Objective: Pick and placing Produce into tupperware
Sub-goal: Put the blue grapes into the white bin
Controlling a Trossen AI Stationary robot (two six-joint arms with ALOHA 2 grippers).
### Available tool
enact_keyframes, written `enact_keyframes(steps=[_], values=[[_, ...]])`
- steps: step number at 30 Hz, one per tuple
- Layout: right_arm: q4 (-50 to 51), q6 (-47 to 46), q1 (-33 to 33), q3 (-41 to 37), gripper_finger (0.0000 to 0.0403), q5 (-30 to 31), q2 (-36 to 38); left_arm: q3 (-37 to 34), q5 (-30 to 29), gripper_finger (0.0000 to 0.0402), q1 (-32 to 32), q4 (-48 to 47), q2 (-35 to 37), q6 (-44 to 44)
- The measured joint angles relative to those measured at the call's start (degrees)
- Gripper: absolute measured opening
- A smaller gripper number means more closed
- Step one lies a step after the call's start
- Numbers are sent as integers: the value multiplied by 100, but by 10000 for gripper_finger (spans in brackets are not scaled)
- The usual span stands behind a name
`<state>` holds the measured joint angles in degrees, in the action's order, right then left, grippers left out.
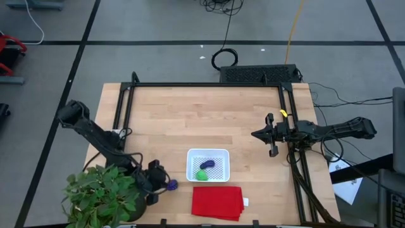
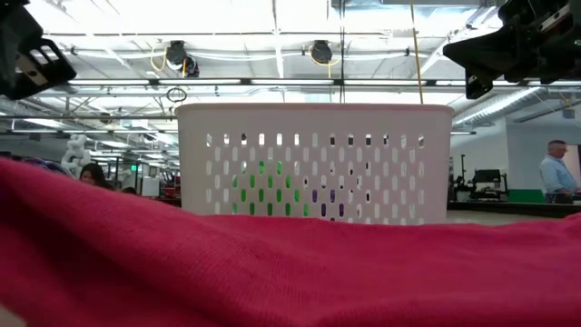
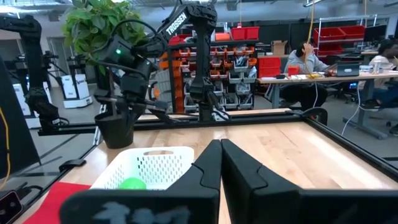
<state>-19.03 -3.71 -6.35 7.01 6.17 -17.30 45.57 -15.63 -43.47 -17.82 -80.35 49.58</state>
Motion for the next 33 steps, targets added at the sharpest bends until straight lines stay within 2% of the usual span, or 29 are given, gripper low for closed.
enact_keyframes(steps=[7,12,16,27,29,33], values=[[2,-10,0,0,0,0,0,2,58,24,-17,167,-5,-127],[3,-11,0,0,0,-1,0,-1,227,75,69,243,-5,-41],[4,-58,0,0,0,0,0,2,331,144,68,491,-3,-70],[9,-161,0,0,0,-2,-2,1,369,380,76,456,-110,182],[12,-161,0,0,0,-2,-2,-5,369,393,87,307,-194,179],[33,-163,0,0,0,-2,-2,-5,381,375,189,115,-325,157]])
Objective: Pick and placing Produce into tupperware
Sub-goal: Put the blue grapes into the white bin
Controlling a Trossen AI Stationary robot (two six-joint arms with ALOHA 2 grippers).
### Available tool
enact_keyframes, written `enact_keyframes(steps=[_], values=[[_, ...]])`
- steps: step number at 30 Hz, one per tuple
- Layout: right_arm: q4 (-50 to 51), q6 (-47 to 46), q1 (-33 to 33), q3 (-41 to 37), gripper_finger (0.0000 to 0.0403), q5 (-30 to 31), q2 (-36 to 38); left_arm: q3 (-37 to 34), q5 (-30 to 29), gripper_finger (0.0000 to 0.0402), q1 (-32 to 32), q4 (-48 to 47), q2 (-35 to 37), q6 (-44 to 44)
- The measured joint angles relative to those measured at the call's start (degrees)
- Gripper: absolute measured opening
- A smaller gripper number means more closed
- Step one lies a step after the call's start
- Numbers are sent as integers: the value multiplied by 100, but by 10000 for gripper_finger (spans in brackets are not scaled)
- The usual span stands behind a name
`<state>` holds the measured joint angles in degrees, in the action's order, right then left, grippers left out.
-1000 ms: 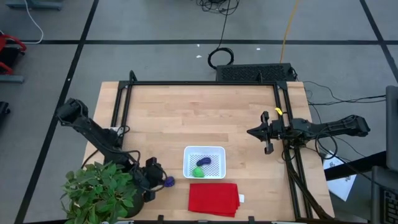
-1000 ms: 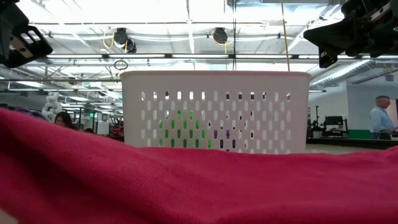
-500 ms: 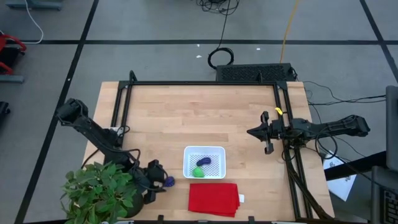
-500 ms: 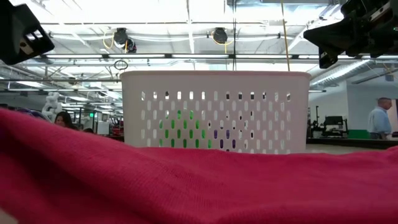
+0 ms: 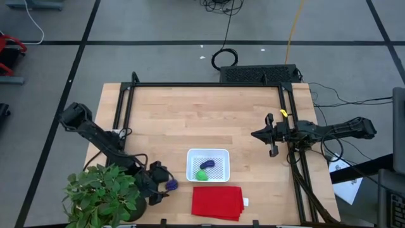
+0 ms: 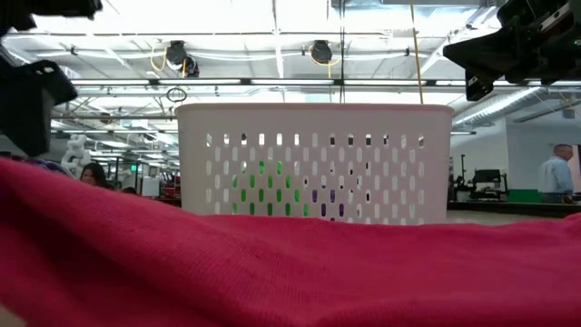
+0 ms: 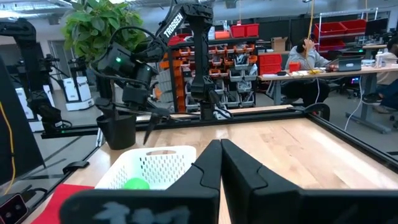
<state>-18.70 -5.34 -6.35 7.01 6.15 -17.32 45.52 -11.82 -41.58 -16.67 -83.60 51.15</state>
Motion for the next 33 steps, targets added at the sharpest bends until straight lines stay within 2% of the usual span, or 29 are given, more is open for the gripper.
enact_keyframes(steps=[4,9,16,33], values=[[11,-40,0,0,0,-1,0,0,0,374,165,-119,-30,-115],[15,-105,0,0,0,-2,0,0,21,397,279,-289,-31,-146],[59,-105,0,0,0,0,-2,0,94,399,299,-304,-66,-98],[98,-105,0,0,0,0,-2,0,292,400,365,186,-803,-97]])
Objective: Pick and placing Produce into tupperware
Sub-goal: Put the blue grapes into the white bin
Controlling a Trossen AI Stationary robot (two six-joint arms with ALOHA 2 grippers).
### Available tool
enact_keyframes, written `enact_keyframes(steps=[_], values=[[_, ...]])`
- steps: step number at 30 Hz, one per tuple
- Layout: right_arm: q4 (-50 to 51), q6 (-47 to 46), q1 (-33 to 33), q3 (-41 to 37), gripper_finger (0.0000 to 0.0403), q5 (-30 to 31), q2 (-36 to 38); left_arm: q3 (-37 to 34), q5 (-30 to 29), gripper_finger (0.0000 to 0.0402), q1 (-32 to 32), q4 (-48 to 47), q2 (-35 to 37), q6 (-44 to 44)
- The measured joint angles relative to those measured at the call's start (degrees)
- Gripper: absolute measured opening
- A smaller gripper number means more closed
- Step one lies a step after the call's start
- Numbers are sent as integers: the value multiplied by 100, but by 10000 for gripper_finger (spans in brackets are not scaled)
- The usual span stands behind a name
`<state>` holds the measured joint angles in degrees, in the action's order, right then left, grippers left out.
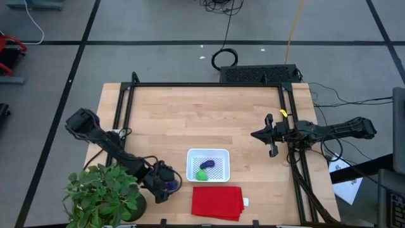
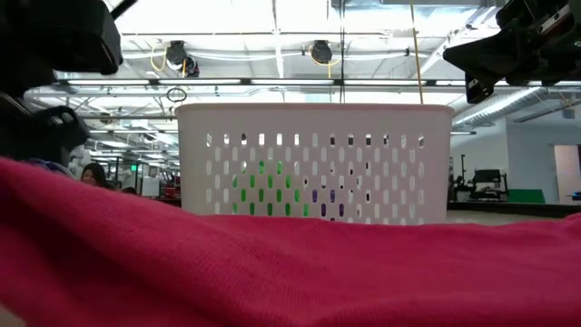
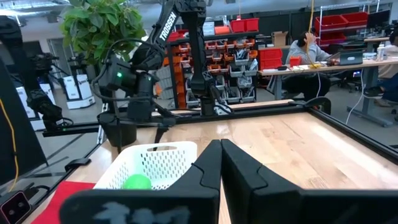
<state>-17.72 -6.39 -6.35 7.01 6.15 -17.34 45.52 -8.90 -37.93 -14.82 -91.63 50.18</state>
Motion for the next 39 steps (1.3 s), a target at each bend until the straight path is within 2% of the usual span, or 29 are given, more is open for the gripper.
enact_keyframes(steps=[9,27,31,39], values=[[0,0,0,0,0,0,2,2,82,400,120,305,-348,-221],[2,2,0,0,0,0,2,2,-182,397,128,324,-422,-652],[5,2,0,0,0,0,0,13,-228,369,134,316,-555,-666],[5,2,0,0,0,0,0,10,-236,276,151,295,-633,-716]])
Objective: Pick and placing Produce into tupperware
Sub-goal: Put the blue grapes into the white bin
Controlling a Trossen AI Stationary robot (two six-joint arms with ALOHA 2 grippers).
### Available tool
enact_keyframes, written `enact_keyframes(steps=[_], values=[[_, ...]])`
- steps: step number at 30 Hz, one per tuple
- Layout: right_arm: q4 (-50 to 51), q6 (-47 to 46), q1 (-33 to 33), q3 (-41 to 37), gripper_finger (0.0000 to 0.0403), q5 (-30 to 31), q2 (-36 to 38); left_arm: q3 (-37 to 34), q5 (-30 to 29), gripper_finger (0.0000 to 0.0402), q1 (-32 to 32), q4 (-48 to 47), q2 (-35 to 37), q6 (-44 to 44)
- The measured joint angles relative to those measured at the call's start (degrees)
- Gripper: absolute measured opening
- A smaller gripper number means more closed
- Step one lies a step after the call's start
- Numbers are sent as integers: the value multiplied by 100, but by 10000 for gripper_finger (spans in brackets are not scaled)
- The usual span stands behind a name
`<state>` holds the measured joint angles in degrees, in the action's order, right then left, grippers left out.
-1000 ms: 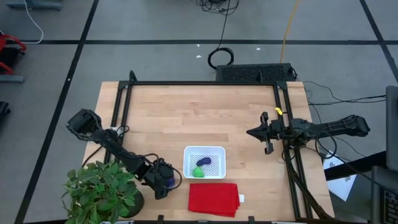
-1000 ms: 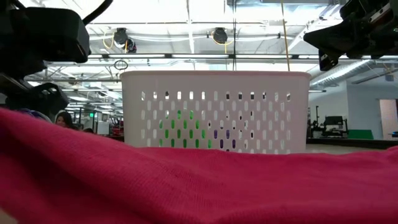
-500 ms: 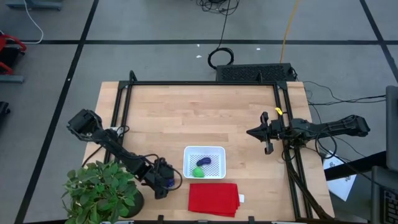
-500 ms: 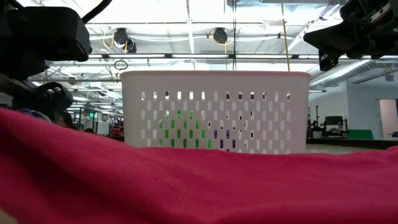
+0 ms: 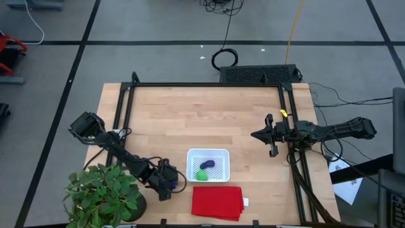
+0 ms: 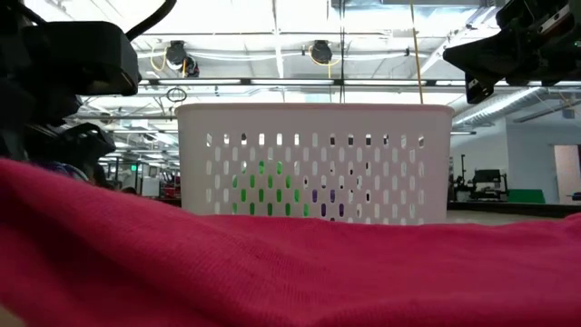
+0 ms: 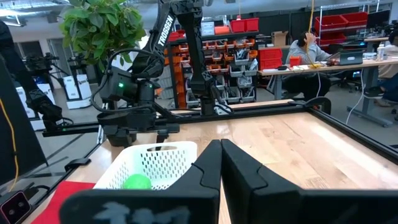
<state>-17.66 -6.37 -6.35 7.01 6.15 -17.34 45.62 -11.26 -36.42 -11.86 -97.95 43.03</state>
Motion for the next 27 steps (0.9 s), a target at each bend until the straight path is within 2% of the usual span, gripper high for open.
enact_keyframes(steps=[7,10,19,27], values=[[-1,0,0,0,0,0,2,-13,248,202,8,-43,227,-213],[-1,-2,0,0,0,0,2,-26,471,183,-8,-85,367,-312],[-1,0,0,0,0,0,2,-26,476,209,113,-435,450,-823],[-1,2,0,0,0,0,2,-15,461,194,417,-688,654,-1146]])
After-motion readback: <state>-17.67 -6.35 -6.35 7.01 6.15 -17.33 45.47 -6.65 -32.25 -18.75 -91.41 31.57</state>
